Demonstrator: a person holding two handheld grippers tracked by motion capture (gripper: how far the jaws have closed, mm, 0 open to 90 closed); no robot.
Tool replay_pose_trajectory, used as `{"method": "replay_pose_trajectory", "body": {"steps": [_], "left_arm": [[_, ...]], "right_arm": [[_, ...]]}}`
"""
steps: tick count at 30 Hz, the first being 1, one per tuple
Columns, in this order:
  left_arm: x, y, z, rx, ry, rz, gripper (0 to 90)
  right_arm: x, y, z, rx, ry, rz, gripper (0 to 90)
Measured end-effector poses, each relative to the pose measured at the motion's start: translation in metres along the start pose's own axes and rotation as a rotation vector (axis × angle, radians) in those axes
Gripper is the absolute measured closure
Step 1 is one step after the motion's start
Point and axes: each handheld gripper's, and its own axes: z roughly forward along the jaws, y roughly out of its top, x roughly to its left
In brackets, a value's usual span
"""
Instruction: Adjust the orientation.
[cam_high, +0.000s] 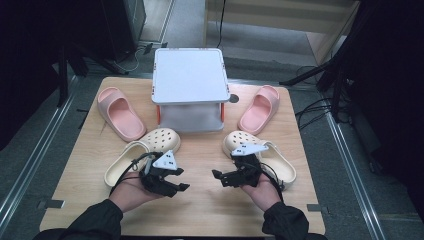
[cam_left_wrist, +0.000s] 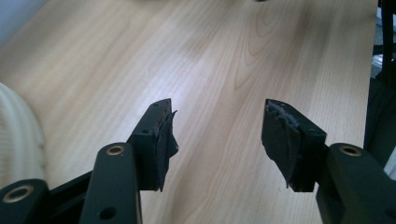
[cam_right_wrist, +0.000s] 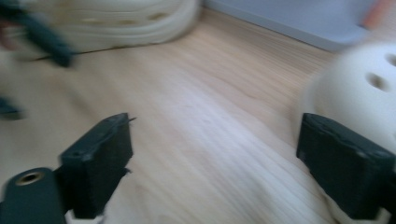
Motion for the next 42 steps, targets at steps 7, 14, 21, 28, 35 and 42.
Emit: {"method": "replay_pose_trajectory", "body": {"steps": [7, 14, 21, 28, 35, 42], "left_arm": [[0.008, -0.003, -0.008, 0.027, -0.019, -0.063, 46.9], [0.014, -0.011, -0.031, 0.023, 0.011, -0.117, 48.2], [0.022, -0.023, -0.063, 0.004, 0.095, -0.172, 59.7], [0.029, -0.038, -0.090, 0.002, 0.156, -0.209, 80.2], [0.045, -0.053, -0.095, 0.031, 0.203, -0.275, 88.2], [0.069, -0.064, -0.080, 0.059, 0.224, -0.328, 89.1]], "right_arm": [[-0.005, 0.001, -0.009, 0.035, 0.009, -0.066, 12.6], [-0.003, 0.008, -0.013, 0.043, 0.126, -0.044, 40.7], [0.004, 0.014, -0.010, 0.055, 0.136, -0.109, 56.0], [0.013, 0.021, -0.004, 0.067, 0.184, -0.169, 78.8], [0.018, 0.026, 0.000, 0.081, 0.193, -0.181, 87.6], [0.024, 0.032, -0.005, 0.036, 0.165, -0.202, 90.0]]}}
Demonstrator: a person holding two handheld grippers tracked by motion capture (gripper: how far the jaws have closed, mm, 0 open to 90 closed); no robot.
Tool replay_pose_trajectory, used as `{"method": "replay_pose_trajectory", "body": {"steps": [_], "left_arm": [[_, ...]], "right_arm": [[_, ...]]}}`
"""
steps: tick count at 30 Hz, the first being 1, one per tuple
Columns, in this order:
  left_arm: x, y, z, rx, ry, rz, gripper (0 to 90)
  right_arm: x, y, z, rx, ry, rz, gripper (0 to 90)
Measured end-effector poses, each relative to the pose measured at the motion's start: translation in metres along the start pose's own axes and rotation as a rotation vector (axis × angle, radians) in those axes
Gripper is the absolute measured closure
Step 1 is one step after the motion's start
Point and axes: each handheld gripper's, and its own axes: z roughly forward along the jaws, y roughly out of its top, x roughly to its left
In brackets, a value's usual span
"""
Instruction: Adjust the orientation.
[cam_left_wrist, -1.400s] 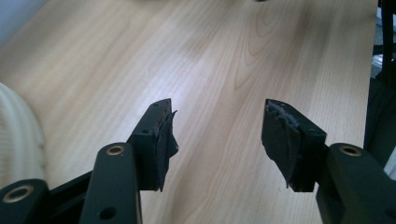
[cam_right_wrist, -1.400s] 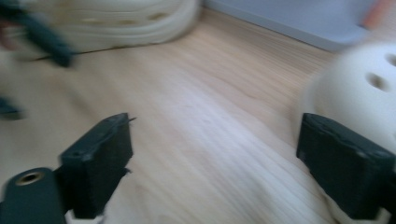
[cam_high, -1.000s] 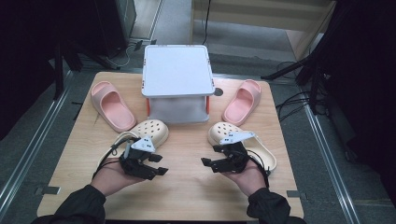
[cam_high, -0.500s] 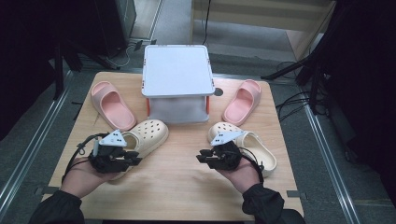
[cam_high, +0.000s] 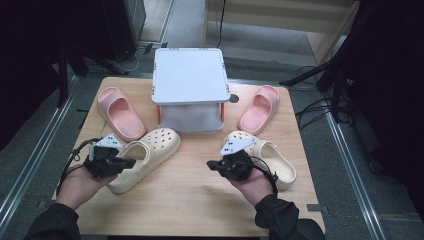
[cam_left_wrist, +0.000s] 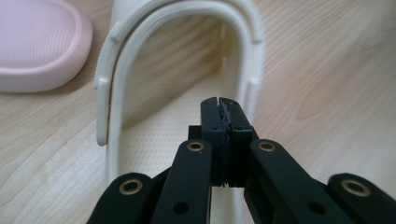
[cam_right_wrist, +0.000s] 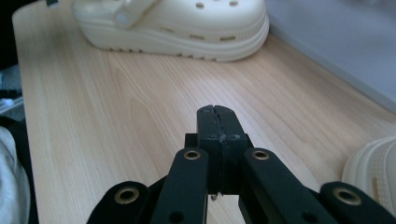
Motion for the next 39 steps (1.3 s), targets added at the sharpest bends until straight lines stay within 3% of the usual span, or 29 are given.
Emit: {"method": "replay_pose_trajectory", "body": {"steps": [4, 9, 16, 24, 33, 39], "left_arm": [[0.003, 0.001, 0.011, 0.018, -0.008, -0.005, 89.2], [0.000, 0.004, 0.022, 0.044, -0.026, 0.016, 89.2], [-0.003, 0.007, 0.023, 0.026, -0.070, -0.003, 89.3], [-0.015, 0.013, 0.029, 0.020, -0.119, 0.019, 89.3], [-0.023, 0.017, 0.035, 0.015, -0.153, 0.008, 89.3], [-0.033, 0.022, 0.041, 0.008, -0.154, 0.016, 89.3]], "right_arm": [[0.003, 0.002, -0.006, -0.039, -0.003, 0.000, 90.0], [0.000, -0.001, -0.002, -0.008, -0.008, 0.014, 90.0], [0.000, -0.003, -0.004, -0.026, -0.026, 0.017, 89.9], [0.000, -0.006, -0.002, 0.003, -0.030, 0.026, 88.6], [0.000, -0.008, -0.001, 0.011, -0.036, 0.040, 88.5], [0.001, -0.007, 0.002, 0.018, -0.033, 0.040, 88.5]]}}
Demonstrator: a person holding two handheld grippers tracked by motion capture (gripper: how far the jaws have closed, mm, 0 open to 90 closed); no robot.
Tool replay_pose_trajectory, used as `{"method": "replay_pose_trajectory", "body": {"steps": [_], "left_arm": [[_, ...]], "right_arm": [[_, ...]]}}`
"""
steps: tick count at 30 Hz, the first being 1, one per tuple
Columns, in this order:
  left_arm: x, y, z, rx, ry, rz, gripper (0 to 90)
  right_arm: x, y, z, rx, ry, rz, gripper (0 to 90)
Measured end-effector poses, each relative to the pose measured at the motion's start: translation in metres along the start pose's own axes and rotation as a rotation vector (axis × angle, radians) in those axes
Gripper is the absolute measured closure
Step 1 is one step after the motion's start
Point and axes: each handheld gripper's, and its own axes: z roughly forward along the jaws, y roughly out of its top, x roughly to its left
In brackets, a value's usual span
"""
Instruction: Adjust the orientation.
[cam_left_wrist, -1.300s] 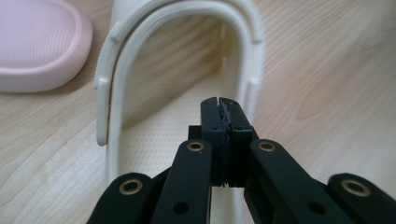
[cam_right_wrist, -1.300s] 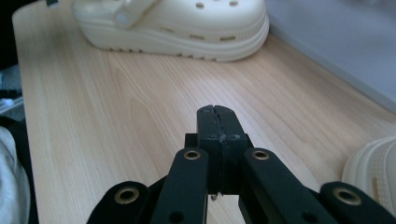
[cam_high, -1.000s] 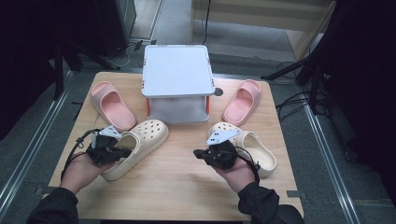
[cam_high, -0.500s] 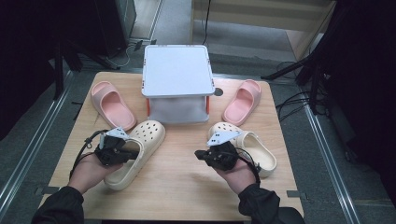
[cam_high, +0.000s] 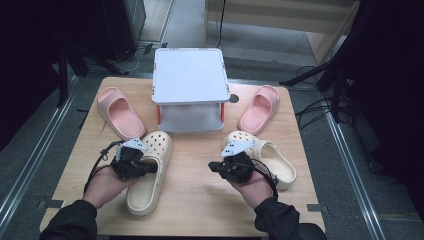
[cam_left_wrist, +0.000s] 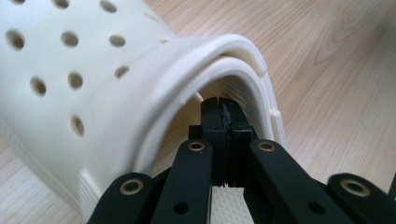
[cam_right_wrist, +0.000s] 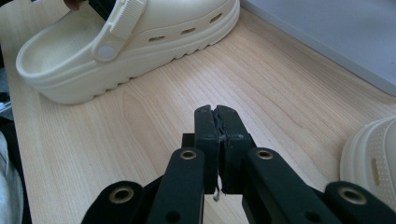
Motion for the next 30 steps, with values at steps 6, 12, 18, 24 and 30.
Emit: {"method": "replay_pose_trajectory", "body": {"steps": [6, 12, 18, 24, 30], "left_arm": [[-0.004, 0.005, 0.006, -0.014, 0.004, -0.005, 89.4], [-0.010, 0.013, 0.015, -0.026, 0.005, -0.013, 89.3], [-0.007, 0.015, 0.013, -0.012, -0.020, -0.034, 81.6], [-0.006, 0.013, -0.004, -0.005, -0.068, -0.063, 63.7], [-0.017, 0.013, -0.024, -0.022, -0.045, -0.027, 56.9]], "right_arm": [[-0.001, 0.000, 0.000, 0.003, -0.004, 0.003, 88.0], [-0.002, -0.001, 0.000, 0.004, -0.007, 0.010, 87.0], [-0.005, -0.001, 0.000, 0.010, -0.002, 0.019, 80.0], [-0.010, -0.004, -0.001, 0.025, 0.012, 0.019, 64.7], [-0.016, -0.006, -0.011, 0.011, 0.013, 0.047, 58.6]]}}
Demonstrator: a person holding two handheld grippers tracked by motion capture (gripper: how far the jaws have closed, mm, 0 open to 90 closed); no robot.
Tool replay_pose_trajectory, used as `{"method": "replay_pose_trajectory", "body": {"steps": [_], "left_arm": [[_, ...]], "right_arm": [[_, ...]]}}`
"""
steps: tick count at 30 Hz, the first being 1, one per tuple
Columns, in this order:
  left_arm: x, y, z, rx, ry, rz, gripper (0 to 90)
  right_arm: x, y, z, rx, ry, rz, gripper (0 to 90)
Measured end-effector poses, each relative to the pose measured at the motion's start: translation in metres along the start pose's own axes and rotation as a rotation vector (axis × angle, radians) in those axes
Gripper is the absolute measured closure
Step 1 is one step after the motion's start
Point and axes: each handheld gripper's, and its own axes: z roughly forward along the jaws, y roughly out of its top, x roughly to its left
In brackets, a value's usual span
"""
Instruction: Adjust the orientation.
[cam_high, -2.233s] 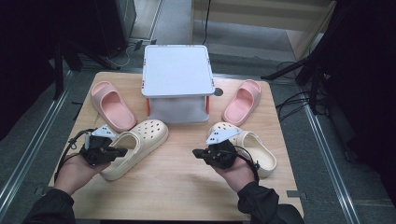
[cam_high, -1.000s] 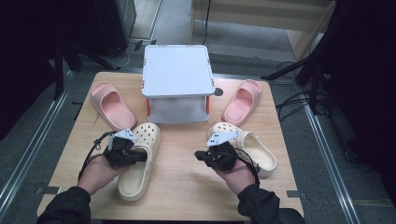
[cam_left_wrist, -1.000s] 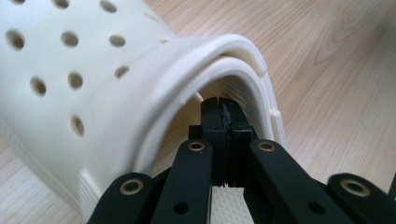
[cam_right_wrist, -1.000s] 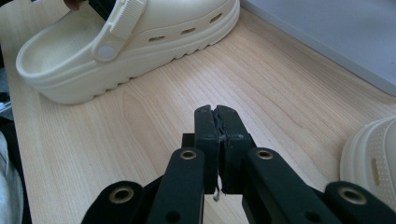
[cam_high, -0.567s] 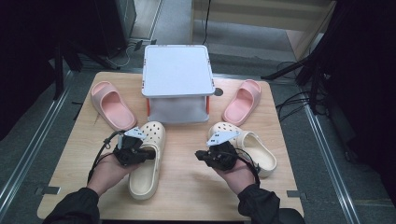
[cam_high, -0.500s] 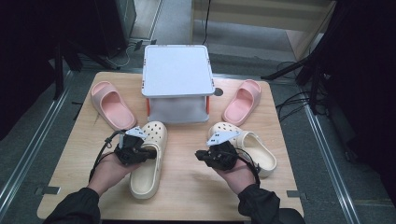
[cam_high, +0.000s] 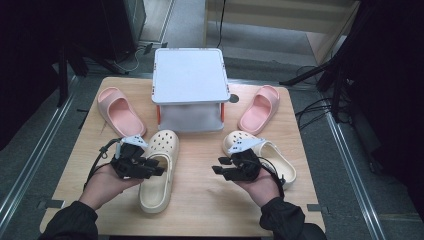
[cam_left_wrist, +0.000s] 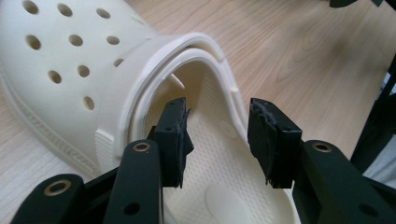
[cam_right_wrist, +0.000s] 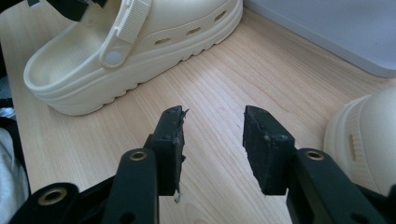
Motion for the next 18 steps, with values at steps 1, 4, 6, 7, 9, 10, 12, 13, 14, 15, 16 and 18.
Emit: {"method": "replay_pose_trajectory", "body": {"steps": [1, 4, 6, 7, 9, 10, 12, 13, 14, 15, 16, 18], "left_arm": [[-0.001, 0.000, -0.003, -0.002, 0.002, 0.003, 56.4], [-0.002, -0.001, -0.011, -0.004, 0.008, 0.007, 56.3], [-0.001, -0.003, -0.015, 0.000, 0.007, 0.011, 55.3], [0.000, -0.003, -0.017, -0.002, 0.011, 0.011, 55.1], [0.001, -0.005, -0.020, 0.000, 0.015, 0.012, 54.6], [0.002, -0.006, -0.022, -0.002, 0.014, 0.009, 54.6], [0.005, -0.008, -0.027, -0.010, 0.013, 0.003, 54.9], [0.008, -0.009, -0.029, -0.013, 0.015, 0.001, 56.8], [0.011, -0.010, -0.032, -0.015, 0.024, -0.005, 56.8], [0.015, -0.012, -0.034, -0.017, 0.036, -0.006, 58.9], [0.020, -0.014, -0.036, -0.022, 0.050, -0.009, 58.9], [0.029, -0.018, -0.039, -0.028, 0.061, -0.024, 60.1]], "right_arm": [[-0.002, -0.001, -0.004, -0.003, -0.002, 0.001, 58.0], [-0.004, -0.001, -0.008, -0.002, -0.009, 0.008, 56.8], [-0.006, -0.002, -0.012, -0.008, -0.008, 0.013, 55.5], [-0.006, -0.003, -0.015, -0.006, -0.012, 0.013, 55.0], [-0.008, -0.004, -0.020, -0.008, -0.022, 0.011, 54.7], [-0.009, -0.005, -0.022, -0.009, -0.022, 0.015, 54.7], [-0.011, -0.007, -0.026, -0.007, -0.028, 0.019, 54.6], [-0.014, -0.009, -0.030, -0.006, -0.039, 0.019, 54.6], [-0.014, -0.009, -0.030, -0.006, -0.039, 0.019, 54.6], [-0.016, -0.012, -0.035, -0.014, -0.045, 0.024, 54.5], [-0.016, -0.012, -0.035, -0.014, -0.045, 0.024, 54.5], [-0.017, -0.014, -0.040, -0.015, -0.055, 0.032, 54.5]]}}
